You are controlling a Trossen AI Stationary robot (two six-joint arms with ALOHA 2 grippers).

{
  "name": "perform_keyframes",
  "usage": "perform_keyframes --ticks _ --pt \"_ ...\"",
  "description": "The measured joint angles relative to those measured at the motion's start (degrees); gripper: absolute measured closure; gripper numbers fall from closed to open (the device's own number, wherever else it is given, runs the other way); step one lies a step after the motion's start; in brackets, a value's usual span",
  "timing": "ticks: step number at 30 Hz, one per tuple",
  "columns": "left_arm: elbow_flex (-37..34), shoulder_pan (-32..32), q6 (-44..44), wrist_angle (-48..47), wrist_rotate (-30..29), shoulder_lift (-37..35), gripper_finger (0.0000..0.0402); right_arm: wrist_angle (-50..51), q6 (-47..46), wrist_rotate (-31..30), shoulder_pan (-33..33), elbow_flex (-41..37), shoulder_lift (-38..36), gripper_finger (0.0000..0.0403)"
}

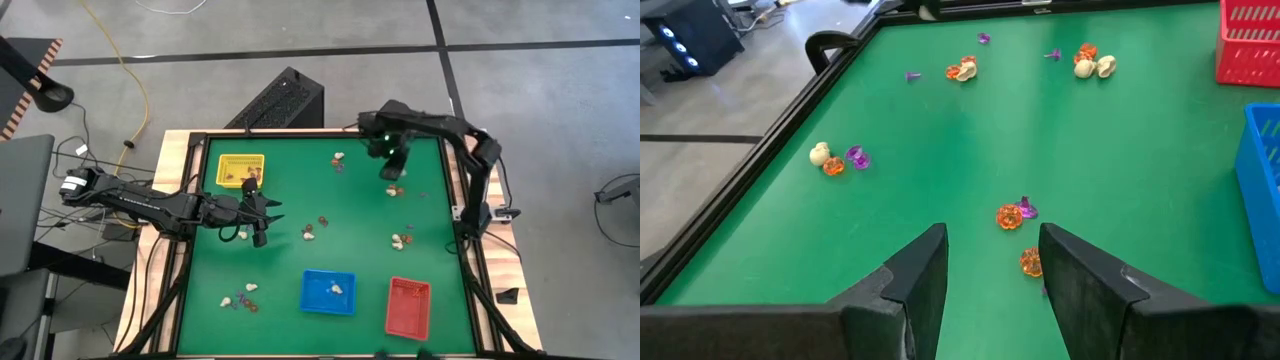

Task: Sort Halloween decoration
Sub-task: Put the white skull toy into the blue basket

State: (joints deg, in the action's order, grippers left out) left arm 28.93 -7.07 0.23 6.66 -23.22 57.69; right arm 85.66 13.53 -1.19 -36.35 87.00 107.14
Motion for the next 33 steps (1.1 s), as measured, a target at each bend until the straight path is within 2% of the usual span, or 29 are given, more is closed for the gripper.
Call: perform_keyframes --ticks 5,9,14,17,21,24,28,33 --pt "0.00 0.00 0.00 0.02 0.02 0.00 0.0252 -5.31 -5.88 6.64 14.27 0.00 -5.50 0.0270" --pt "0.00 0.00 -0.07 0.07 0.04 0.02 0.0252 -13.59 -11.61 7.54 28.21 -0.07 -7.75 0.0269" --pt "0.00 0.00 -0.51 0.12 0.33 0.02 0.0252 -29.73 -14.24 7.48 43.92 -0.07 -7.05 0.0269" --pt "0.00 0.00 -0.97 0.13 1.57 0.02 0.0252 -41.24 -15.84 7.52 50.83 -0.07 -5.62 0.0269" --pt "0.00 -0.02 -1.57 0.15 3.31 0.02 0.0252 -51.62 -17.79 6.90 56.17 -0.06 -2.48 0.0269" --pt "0.00 -0.02 -2.16 0.17 3.54 0.02 0.0252 -55.58 -19.44 3.43 58.02 -0.09 0.33 0.0266" --pt "0.00 -0.02 -2.96 0.17 3.59 0.02 0.0252 -55.67 -22.04 -0.06 57.94 -0.11 3.40 0.0249" --pt "0.00 -0.02 -3.06 -0.22 3.72 0.02 0.0253 -55.10 -22.28 1.11 57.49 -0.13 4.17 0.0213"
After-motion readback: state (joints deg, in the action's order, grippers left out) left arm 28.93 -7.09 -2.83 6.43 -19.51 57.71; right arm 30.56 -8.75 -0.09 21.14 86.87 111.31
